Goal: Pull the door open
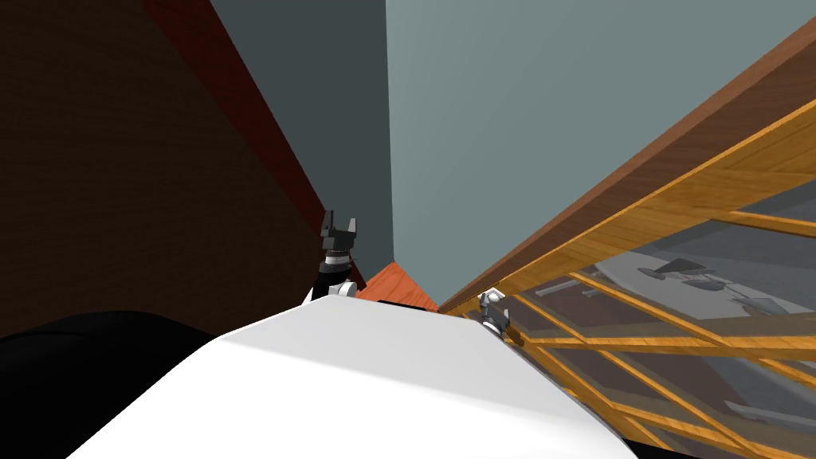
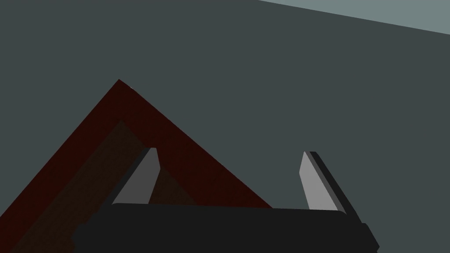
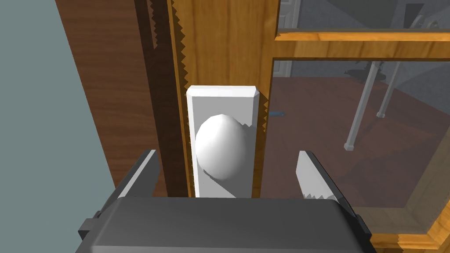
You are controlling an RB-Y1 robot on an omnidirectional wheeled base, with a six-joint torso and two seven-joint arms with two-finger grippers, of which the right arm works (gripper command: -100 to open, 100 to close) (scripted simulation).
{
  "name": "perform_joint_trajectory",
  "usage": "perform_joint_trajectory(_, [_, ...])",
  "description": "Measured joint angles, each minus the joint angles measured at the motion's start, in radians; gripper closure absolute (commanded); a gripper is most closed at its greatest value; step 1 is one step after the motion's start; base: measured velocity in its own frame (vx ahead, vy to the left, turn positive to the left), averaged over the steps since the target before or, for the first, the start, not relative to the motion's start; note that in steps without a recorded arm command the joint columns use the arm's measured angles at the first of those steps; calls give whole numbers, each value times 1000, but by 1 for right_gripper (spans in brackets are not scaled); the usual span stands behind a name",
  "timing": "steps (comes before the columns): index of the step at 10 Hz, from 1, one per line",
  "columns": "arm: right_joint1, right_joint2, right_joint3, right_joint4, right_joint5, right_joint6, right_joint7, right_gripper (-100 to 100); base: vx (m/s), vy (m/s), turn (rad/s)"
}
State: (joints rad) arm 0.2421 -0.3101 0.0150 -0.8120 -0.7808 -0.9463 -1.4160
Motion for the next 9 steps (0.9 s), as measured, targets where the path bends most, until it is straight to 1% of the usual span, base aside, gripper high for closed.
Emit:
perform_joint_trajectory(1, [13,-19,0,-4,-1,2,-19,-100,139,14,-28])
perform_joint_trajectory(2, [15,-30,5,14,1,-4,-41,-100,41,20,-37])
perform_joint_trajectory(3, [17,-31,5,19,0,-7,-47,100,-17,8,28])
perform_joint_trajectory(8, [14,-28,7,14,2,-5,-41,100,-6,-3,3])
perform_joint_trajectory(9, [14,-28,7,14,2,-5,-41,100,-134,41,67])
